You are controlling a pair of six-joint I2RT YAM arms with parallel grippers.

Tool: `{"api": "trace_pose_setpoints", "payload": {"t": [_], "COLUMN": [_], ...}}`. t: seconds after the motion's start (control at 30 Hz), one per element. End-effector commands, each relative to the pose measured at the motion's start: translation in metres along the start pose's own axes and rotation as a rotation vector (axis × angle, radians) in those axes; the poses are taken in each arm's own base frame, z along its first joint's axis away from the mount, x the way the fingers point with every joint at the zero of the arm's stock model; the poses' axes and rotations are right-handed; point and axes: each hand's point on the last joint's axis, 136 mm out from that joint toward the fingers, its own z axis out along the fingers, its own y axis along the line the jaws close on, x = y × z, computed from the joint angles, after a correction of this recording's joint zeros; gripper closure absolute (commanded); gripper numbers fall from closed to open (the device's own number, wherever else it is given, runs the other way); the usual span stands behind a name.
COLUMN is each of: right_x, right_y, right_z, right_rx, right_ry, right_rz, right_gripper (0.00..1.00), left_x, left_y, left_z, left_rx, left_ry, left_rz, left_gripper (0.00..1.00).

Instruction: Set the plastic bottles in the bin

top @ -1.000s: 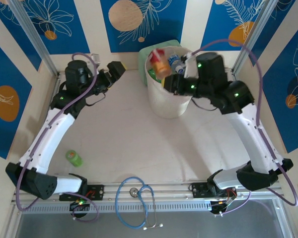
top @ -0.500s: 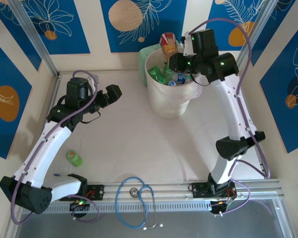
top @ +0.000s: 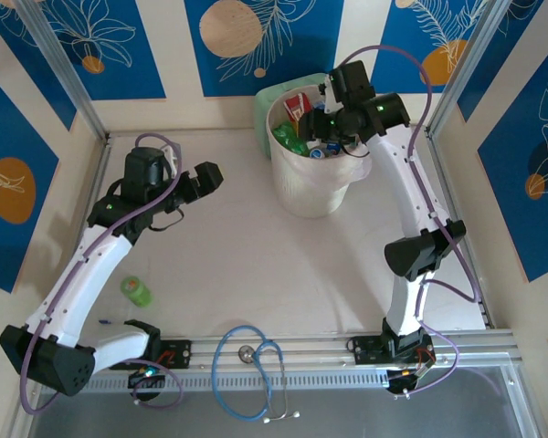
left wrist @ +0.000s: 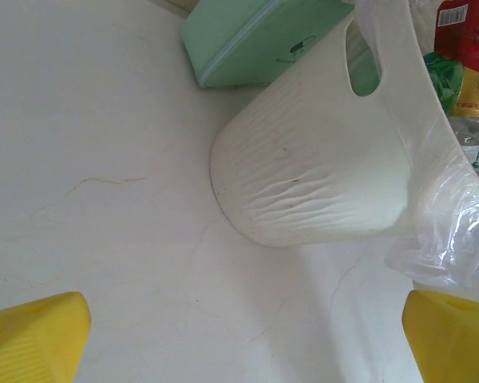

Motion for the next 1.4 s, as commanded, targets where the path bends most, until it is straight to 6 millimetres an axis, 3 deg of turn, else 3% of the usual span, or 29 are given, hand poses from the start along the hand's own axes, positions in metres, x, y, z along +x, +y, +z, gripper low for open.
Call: {"api": "trace_pose_setpoints", "payload": {"t": [0.0, 0.1, 0.23, 0.43, 0.73, 0.87, 1.1, 1.23, 1.37], "right_x": [-0.014, -0.019, -0.033, -0.050, -0.049, -0.040, -0.051, -0.065, -0.070], "right_y": [0.007, 0.010, 0.014, 0.037, 0.006, -0.002, 0.016, 0.040, 0.055], "right_z": [-0.027, -0.026, -0.020, 0.000, 0.065, 0.072, 0.046, -0.003, -0.060], "right_rx": [-0.020, -0.020, -0.005, -0.042, 0.090, 0.088, 0.036, -0.026, -0.078], "right_ry": [-0.072, -0.087, -0.142, -0.194, -0.125, -0.082, -0.140, -0.240, -0.329], "right_rz": [0.001, 0.006, -0.004, -0.052, -0.024, 0.012, 0.001, -0.034, -0.052], "right_gripper": [0.37, 0.43, 0.63, 0.71, 0.76, 0.79, 0.76, 0.70, 0.54], "left_x": [-0.001, 0.000, 0.002, 0.007, 0.012, 0.014, 0.018, 0.014, 0.004], "left_y": [0.004, 0.004, 0.005, 0.011, 0.012, 0.013, 0.016, 0.013, 0.008], "left_z": [-0.007, -0.008, -0.006, -0.001, 0.001, -0.003, -0.003, -0.009, -0.014], "left_rx": [-0.016, -0.017, -0.013, -0.018, -0.016, -0.020, -0.025, -0.020, -0.022], "left_ry": [-0.017, -0.018, -0.010, 0.001, 0.021, 0.023, 0.029, 0.008, -0.021], "left_rz": [0.023, 0.022, 0.018, 0.008, 0.003, 0.007, -0.001, 0.004, 0.029], "left_gripper": [0.00, 0.00, 0.00, 0.01, 0.02, 0.01, 0.02, 0.02, 0.00]}}
